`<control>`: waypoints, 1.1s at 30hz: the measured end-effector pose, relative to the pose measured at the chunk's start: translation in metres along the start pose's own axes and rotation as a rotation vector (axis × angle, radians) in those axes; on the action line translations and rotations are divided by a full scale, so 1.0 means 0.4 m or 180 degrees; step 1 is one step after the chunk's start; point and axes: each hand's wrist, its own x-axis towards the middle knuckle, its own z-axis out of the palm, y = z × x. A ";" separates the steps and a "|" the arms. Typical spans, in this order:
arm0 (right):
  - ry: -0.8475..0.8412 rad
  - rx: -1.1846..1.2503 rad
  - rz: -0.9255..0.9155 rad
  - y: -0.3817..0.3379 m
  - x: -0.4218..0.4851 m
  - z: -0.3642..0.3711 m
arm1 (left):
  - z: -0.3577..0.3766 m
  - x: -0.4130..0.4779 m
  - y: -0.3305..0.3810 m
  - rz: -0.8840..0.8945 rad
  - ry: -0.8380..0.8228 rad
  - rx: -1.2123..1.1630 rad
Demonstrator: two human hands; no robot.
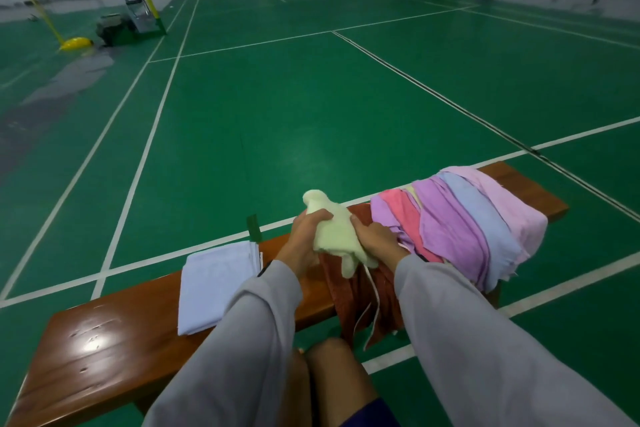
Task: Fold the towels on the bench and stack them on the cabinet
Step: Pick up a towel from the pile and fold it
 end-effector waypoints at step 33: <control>-0.1406 0.1206 0.0100 -0.354 -0.118 0.477 | -0.739 -0.137 0.010 -0.0532 0.0769 0.0200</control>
